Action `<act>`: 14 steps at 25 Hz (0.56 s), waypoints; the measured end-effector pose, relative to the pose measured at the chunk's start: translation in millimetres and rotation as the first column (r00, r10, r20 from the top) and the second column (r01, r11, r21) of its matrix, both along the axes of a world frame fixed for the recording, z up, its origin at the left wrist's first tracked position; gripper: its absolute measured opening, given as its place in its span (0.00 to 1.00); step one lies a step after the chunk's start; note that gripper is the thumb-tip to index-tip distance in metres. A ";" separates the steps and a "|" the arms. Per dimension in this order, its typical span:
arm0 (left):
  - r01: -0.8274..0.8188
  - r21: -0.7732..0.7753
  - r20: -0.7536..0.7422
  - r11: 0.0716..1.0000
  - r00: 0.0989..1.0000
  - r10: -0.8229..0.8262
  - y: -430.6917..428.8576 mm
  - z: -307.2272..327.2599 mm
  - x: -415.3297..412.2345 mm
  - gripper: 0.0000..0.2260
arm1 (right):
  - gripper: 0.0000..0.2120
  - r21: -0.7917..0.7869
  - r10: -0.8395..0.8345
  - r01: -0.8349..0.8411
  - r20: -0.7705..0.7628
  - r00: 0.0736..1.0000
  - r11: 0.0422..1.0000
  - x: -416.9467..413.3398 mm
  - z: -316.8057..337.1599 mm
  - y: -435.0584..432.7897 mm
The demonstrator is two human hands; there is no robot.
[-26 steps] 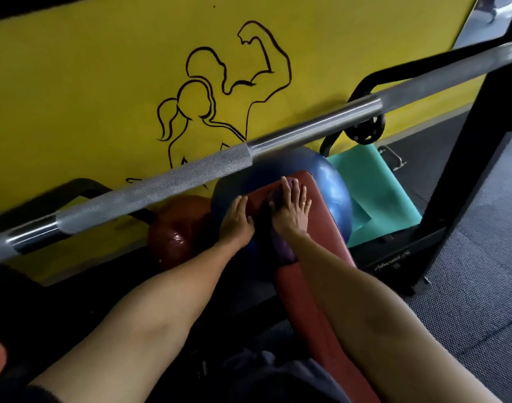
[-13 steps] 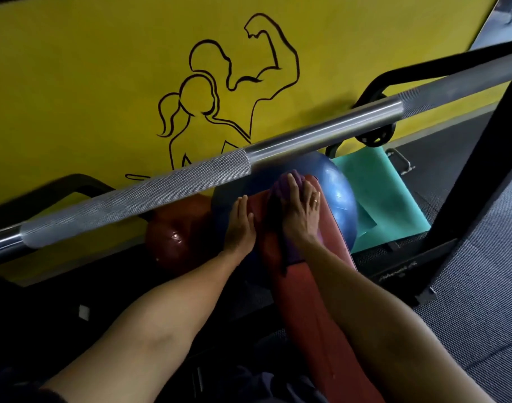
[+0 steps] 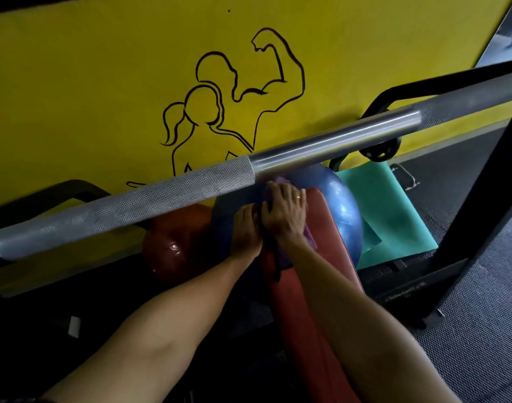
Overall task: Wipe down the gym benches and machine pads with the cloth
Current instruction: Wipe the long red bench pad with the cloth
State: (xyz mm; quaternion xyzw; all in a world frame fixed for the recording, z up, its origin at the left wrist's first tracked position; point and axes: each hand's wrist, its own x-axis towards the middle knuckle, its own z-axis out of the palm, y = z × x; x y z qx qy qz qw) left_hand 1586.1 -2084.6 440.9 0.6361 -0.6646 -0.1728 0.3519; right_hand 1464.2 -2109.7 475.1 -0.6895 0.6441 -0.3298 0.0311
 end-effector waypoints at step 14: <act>-0.142 -0.199 -0.085 0.970 0.988 0.127 -9.7 -17.4 -11.4 0.16 | 0.15 -0.172 0.165 -0.182 -0.108 0.980 0.968 -22.6 -7.9 5.6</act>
